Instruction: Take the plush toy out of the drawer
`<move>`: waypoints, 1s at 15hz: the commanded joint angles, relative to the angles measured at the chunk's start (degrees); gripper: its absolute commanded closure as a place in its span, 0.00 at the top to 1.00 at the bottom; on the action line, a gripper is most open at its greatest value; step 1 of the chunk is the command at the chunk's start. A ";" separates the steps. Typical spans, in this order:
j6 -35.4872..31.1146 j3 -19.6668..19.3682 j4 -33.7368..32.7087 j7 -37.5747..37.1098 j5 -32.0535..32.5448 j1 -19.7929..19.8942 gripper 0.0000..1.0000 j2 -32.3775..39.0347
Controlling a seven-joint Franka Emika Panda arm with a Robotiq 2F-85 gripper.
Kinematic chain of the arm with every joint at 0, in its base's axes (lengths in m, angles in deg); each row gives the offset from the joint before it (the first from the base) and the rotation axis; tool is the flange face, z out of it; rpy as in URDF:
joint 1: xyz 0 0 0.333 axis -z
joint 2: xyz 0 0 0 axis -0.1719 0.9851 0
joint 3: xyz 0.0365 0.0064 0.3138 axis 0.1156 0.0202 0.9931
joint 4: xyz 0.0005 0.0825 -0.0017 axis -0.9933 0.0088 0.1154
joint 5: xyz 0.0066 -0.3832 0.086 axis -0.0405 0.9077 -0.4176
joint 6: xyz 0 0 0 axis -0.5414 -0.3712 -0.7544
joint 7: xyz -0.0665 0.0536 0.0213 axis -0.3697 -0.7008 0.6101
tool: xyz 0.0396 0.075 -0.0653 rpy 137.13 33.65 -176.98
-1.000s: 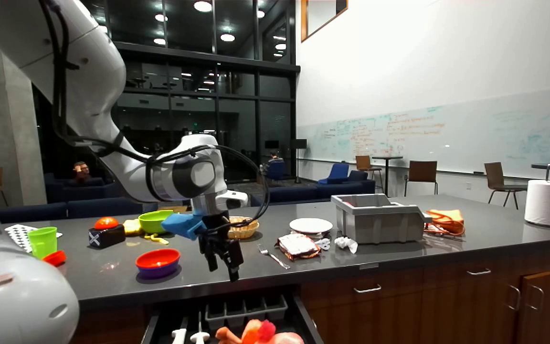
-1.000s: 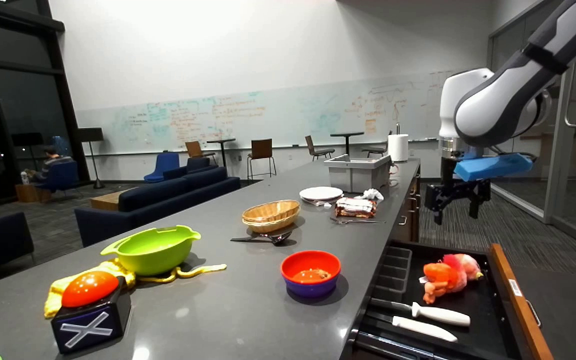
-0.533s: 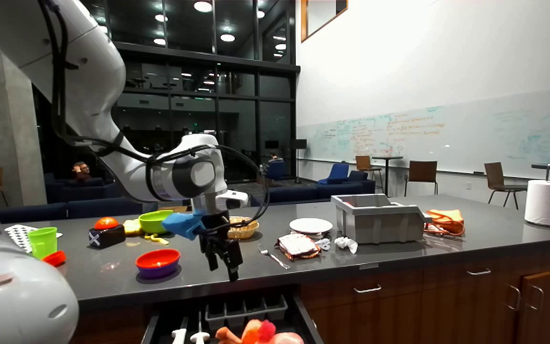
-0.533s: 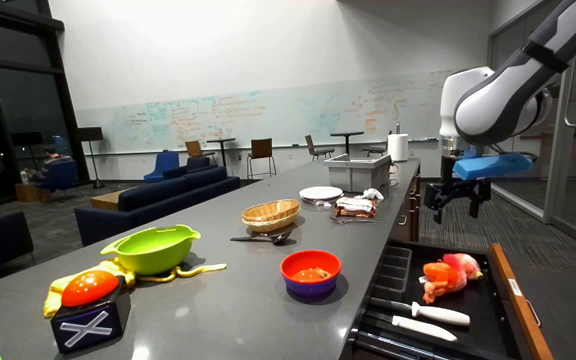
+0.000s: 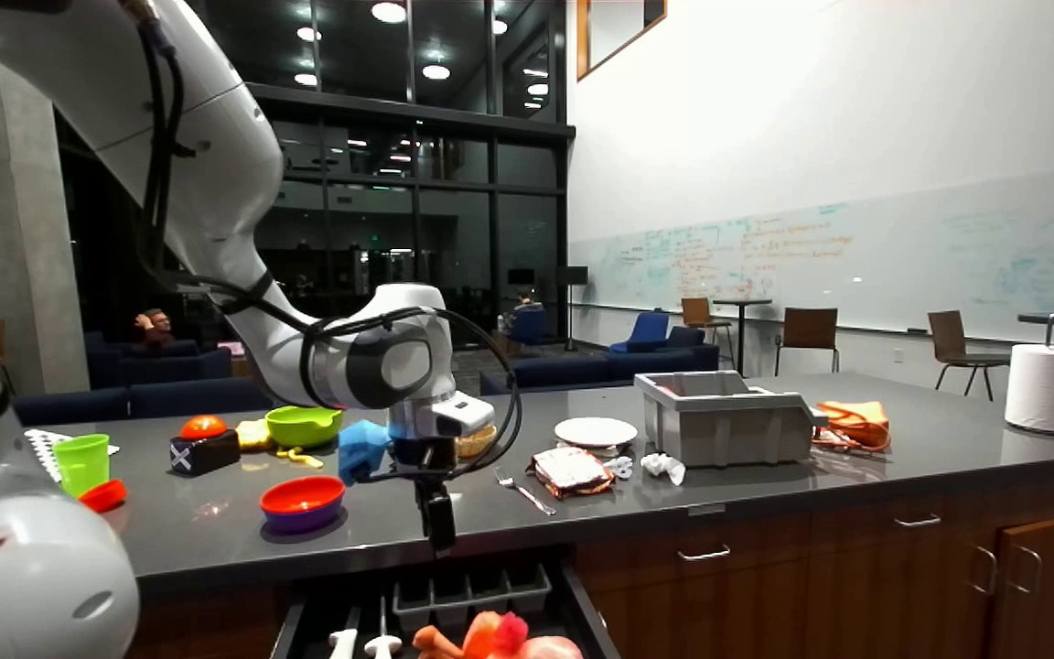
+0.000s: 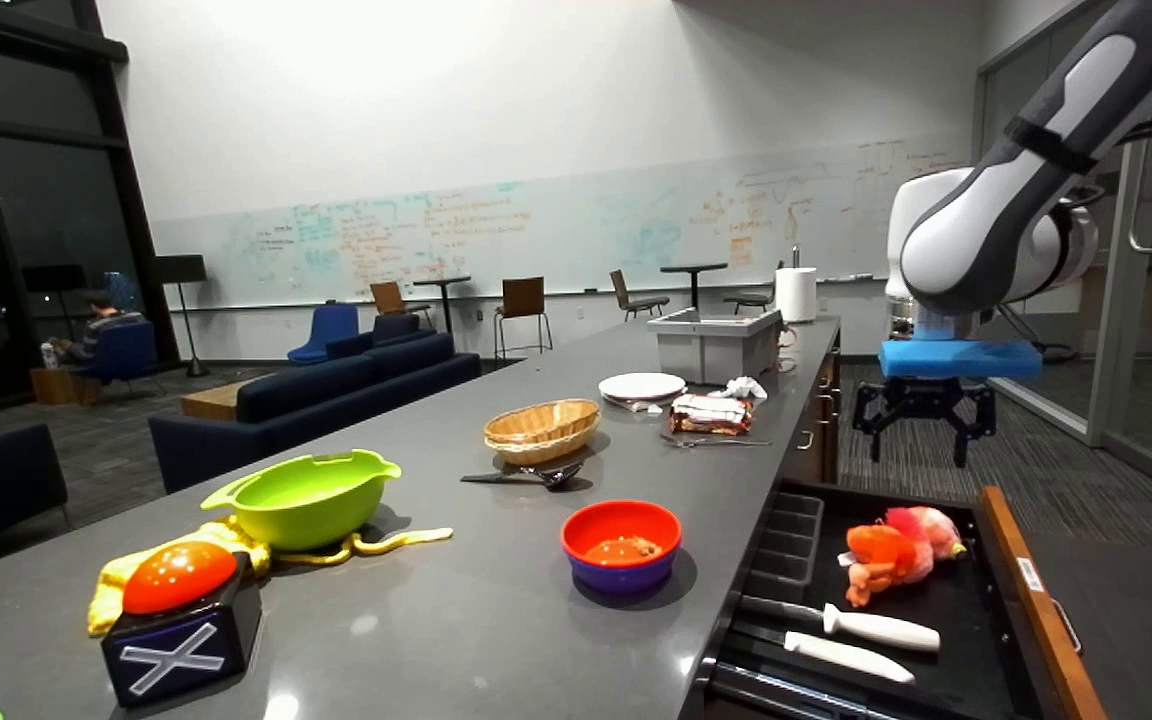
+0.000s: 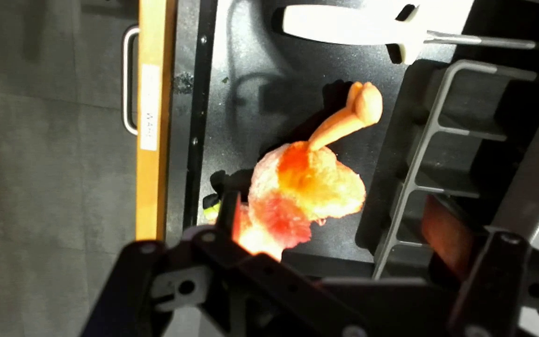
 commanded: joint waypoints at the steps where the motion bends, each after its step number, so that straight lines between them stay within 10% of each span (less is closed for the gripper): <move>1: -5.86 -0.83 -0.03 -5.34 -5.65 -0.57 1.00 4.23; 9: -24.03 -6.50 0.14 -8.48 -19.85 -0.13 1.00 15.85; 15: -24.63 -7.33 0.19 0.27 -37.41 2.26 1.00 20.79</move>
